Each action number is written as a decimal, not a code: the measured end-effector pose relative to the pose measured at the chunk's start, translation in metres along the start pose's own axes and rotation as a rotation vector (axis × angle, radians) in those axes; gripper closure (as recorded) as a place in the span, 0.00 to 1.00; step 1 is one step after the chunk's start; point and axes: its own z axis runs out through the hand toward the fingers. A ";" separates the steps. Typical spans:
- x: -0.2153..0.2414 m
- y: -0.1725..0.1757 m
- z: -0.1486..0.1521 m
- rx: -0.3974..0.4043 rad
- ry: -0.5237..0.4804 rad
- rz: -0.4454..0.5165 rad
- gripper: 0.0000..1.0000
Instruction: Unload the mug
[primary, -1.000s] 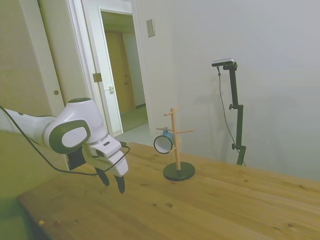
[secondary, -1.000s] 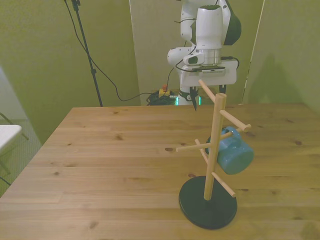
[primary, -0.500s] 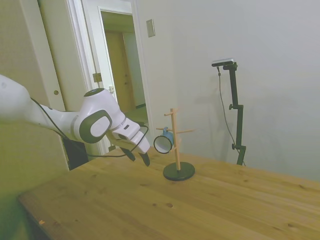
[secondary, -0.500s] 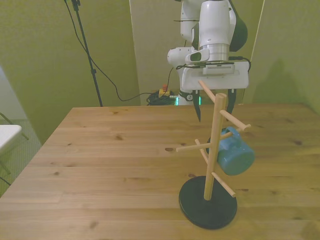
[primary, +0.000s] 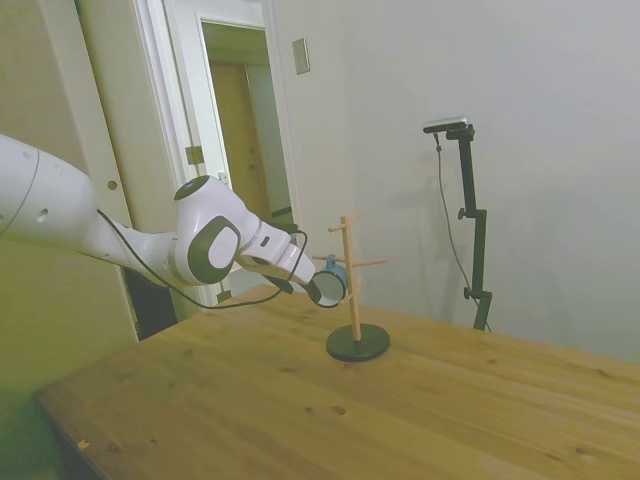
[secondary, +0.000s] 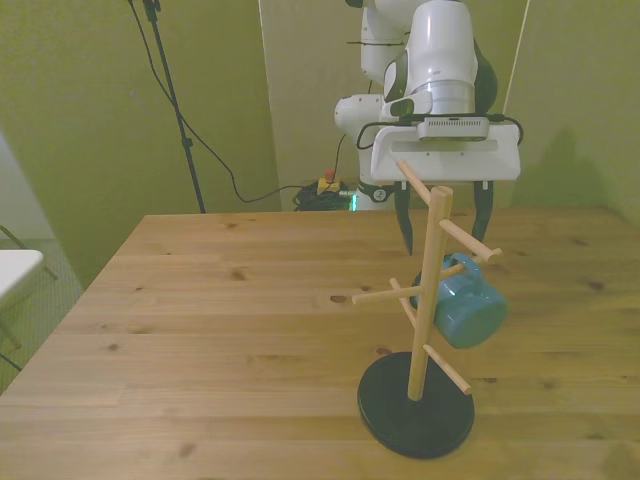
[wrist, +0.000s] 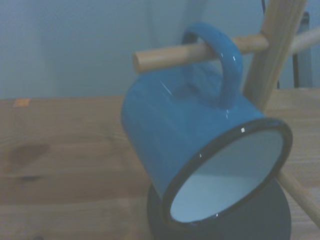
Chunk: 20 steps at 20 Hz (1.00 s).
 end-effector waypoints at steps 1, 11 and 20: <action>0.001 -0.003 0.002 0.010 0.013 -0.002 0.00; -0.004 -0.021 0.035 0.088 0.067 -0.019 0.00; -0.009 -0.034 0.064 0.097 0.101 -0.028 0.00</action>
